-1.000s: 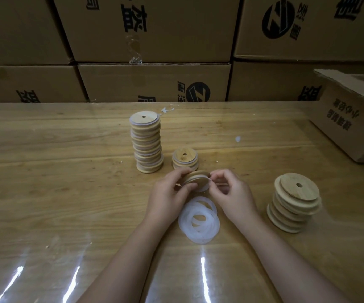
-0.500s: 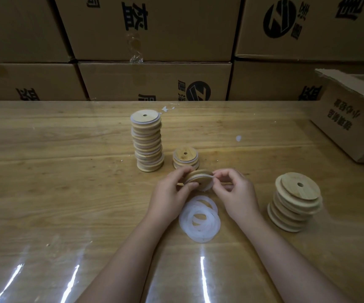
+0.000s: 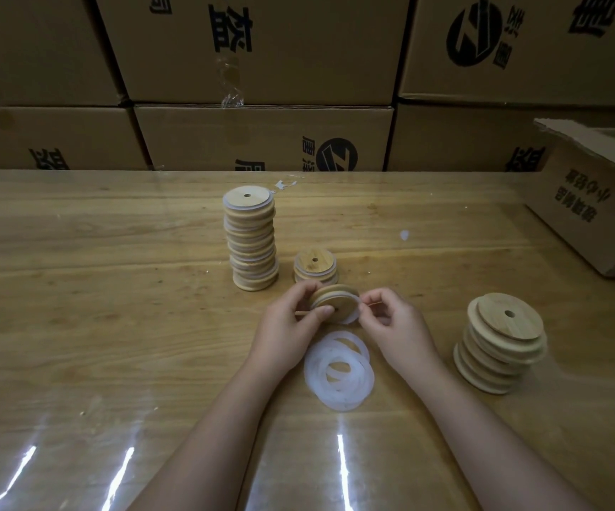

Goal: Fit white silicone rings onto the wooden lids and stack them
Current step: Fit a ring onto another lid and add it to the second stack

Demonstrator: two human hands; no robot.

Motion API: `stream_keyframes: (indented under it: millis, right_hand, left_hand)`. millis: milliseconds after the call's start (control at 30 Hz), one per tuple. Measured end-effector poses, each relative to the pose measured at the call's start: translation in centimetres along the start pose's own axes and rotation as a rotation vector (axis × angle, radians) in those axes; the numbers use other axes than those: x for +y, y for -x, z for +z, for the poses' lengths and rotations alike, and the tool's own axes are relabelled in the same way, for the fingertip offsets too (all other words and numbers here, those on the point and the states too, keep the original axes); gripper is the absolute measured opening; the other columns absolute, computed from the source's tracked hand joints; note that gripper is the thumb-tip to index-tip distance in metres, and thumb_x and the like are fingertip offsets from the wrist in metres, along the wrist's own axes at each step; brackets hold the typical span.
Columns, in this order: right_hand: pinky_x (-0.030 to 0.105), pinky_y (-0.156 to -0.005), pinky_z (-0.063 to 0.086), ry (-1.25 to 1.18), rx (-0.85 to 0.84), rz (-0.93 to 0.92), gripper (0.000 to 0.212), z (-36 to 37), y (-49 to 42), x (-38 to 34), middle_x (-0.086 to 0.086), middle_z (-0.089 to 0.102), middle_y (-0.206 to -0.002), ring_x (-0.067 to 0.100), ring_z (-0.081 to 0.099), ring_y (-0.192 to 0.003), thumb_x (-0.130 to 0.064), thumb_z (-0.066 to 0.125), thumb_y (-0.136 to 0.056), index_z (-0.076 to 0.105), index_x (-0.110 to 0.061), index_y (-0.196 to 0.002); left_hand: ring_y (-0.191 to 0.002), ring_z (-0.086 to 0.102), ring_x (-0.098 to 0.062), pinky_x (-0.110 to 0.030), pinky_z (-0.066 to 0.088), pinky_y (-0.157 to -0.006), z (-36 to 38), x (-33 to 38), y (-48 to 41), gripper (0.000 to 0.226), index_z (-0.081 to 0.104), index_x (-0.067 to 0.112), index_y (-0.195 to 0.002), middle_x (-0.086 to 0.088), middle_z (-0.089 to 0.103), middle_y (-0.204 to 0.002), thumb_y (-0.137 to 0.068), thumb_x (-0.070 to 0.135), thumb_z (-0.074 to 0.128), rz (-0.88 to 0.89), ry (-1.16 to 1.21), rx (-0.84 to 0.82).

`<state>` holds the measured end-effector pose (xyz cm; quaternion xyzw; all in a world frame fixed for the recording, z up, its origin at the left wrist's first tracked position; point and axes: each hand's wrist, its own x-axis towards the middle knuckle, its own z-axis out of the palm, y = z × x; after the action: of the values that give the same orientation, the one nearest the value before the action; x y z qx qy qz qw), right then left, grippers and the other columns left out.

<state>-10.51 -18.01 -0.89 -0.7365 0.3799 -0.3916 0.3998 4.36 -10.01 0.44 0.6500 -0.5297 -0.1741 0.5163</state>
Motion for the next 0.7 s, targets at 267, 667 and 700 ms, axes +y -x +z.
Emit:
stream_keyframes:
  millis: [267, 667, 700]
  right_hand:
    - [0.022, -0.072, 0.053, -0.067, -0.001, 0.002, 0.020, -0.05, -0.03, 0.14, -0.007, 0.067, -0.092, 0.007, 0.065, -0.083, -0.011, 0.064, -0.083, 0.060, -0.030, -0.077]
    - [0.007, -0.058, 0.043, -0.093, 0.072, 0.028, 0.023, -0.15, -0.04, -0.14, -0.010, 0.063, -0.072, -0.004, 0.057, -0.061, -0.008, 0.064, -0.083, 0.059, -0.028, -0.072]
    - [0.008, -0.059, 0.043, -0.095, 0.060, 0.031, 0.023, -0.16, -0.05, -0.09, -0.009, 0.063, -0.072, -0.004, 0.056, -0.062, -0.008, 0.064, -0.083, 0.059, -0.028, -0.072]
  left_hand:
    - [-0.076, 0.060, 0.003, -0.012, 0.045, -0.069, 0.23, 0.06, 0.05, 0.028, 0.055, 0.031, -0.094, 0.014, 0.064, -0.088, -0.084, 0.007, 0.067, -0.023, 0.066, -0.015]
    - [-0.082, 0.057, -0.013, -0.026, 0.046, -0.078, 0.11, -0.32, -0.06, 0.029, 0.063, 0.017, -0.111, -0.002, 0.066, -0.093, -0.083, 0.016, 0.069, 0.003, -0.083, 0.020]
    - [-0.080, 0.057, -0.014, -0.028, 0.047, -0.077, 0.13, -0.31, -0.05, 0.029, 0.063, 0.018, -0.111, -0.002, 0.066, -0.091, -0.082, 0.016, 0.069, -0.008, -0.083, 0.023]
